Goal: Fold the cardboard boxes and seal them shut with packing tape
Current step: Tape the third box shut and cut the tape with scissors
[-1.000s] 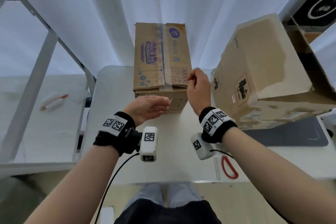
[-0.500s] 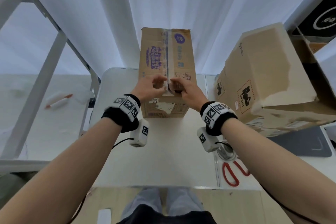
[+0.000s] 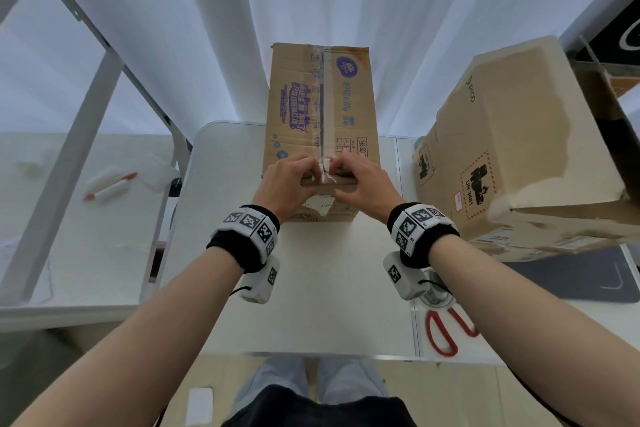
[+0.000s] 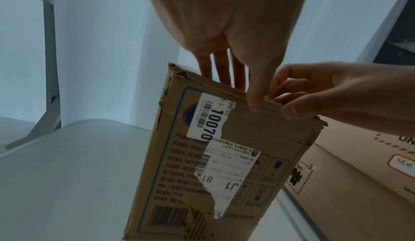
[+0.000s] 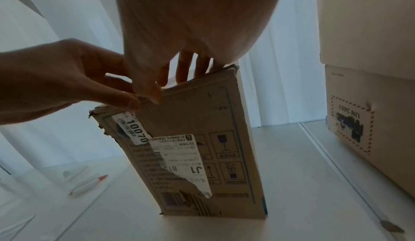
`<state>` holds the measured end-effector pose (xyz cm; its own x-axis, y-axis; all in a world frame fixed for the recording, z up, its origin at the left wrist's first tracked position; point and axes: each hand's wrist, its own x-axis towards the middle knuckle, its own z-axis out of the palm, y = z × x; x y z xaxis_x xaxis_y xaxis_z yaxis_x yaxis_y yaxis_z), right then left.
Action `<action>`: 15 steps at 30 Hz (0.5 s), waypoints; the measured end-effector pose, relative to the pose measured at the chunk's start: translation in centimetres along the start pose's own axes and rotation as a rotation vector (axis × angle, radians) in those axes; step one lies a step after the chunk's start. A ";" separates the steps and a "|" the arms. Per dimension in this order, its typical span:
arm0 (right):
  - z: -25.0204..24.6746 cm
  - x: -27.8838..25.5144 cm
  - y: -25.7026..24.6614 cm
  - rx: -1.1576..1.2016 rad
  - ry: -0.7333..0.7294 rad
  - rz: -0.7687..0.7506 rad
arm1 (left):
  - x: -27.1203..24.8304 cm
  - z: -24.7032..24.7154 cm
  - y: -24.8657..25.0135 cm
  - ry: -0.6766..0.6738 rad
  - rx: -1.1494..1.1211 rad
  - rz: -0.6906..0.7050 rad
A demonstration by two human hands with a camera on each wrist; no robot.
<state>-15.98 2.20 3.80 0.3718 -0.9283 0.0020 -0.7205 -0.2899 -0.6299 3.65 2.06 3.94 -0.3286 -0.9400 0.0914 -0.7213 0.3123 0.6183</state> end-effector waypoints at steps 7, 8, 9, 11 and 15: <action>0.8 -0.1 0.0 -0.053 0.096 -0.021 | -0.2 0.6 -0.8 0.080 -0.003 0.112; 1.0 -0.2 0.1 -0.068 0.098 -0.031 | -0.3 0.8 -1.0 0.083 0.027 0.144; 1.2 -0.2 0.3 -0.079 0.104 -0.046 | -0.5 1.1 -1.1 0.082 0.071 0.174; 1.5 -0.2 0.6 -0.103 0.125 -0.080 | -0.9 1.6 -1.1 0.084 0.145 0.201; 2.1 -0.1 0.8 -0.173 0.199 -0.156 | -1.1 2.2 -0.9 0.140 0.208 0.206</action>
<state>-15.40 2.53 1.63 0.3764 -0.8917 0.2513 -0.7591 -0.4523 -0.4681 3.30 3.14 1.56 -0.4037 -0.8595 0.3136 -0.7624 0.5055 0.4040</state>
